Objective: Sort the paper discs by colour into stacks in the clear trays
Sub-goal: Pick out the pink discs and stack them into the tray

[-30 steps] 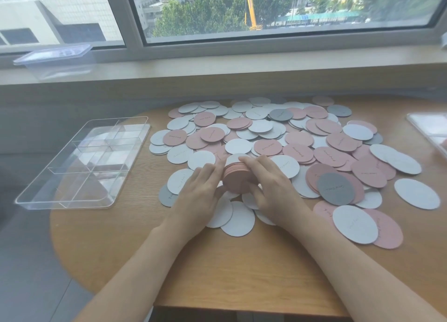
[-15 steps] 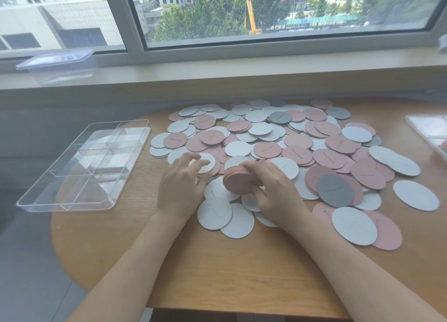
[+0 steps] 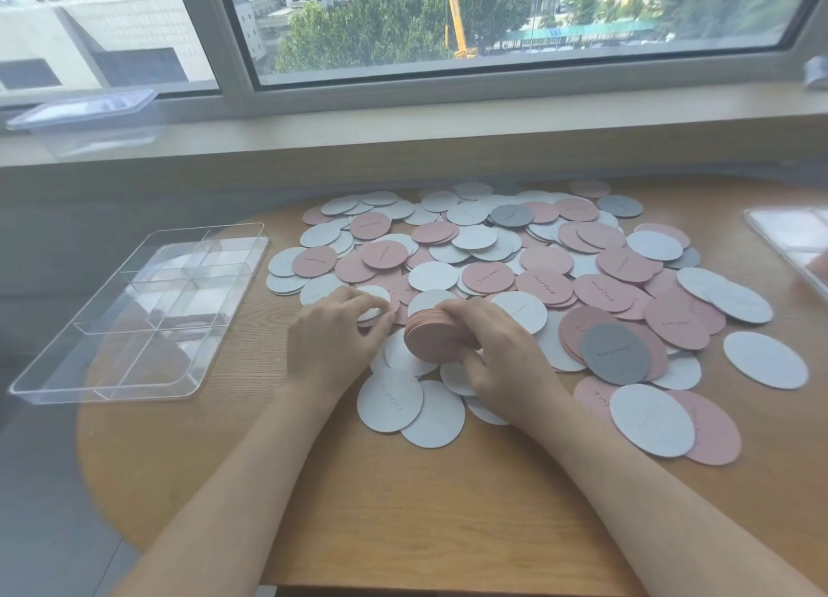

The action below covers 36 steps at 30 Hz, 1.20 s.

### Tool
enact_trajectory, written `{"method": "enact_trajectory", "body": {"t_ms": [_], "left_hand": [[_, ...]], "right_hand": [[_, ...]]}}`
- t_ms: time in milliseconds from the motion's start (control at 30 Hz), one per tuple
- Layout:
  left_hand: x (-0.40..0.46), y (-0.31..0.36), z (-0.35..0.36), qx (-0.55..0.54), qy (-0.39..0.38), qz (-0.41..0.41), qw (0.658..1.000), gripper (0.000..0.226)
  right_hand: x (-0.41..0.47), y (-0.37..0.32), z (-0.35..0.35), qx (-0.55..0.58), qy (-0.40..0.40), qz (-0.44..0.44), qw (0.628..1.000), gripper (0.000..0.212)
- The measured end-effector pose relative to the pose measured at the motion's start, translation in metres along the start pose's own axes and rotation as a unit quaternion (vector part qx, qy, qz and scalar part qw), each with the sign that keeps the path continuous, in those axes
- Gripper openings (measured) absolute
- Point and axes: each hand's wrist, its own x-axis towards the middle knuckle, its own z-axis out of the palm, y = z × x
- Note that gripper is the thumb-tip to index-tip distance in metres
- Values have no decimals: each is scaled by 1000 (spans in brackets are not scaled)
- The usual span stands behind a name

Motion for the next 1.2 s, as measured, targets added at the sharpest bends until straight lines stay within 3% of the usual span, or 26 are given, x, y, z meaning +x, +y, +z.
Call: {"method": "enact_trajectory", "body": {"t_ms": [367,567,800,1033,1200], "left_hand": [[-1,-14,-2,-56,153,41,986,28],[-8,-9,-9,-123,172,65,975,30],[-12,-1,-10,-260,97,91,956,16],[-14,2,-6,-302,-15,137,943,18],[-12,2,-4,-279,-47,176,943,19]], "right_hand": [[0,-1,-2,3,-3,-2,1000,47],[-1,-1,-2,5,-6,-6,1000,47],[-1,1,-2,27,-15,-17,999,50],[-1,2,0,54,-2,5,999,50],[-1,2,-1,51,2,9,999,42]]}}
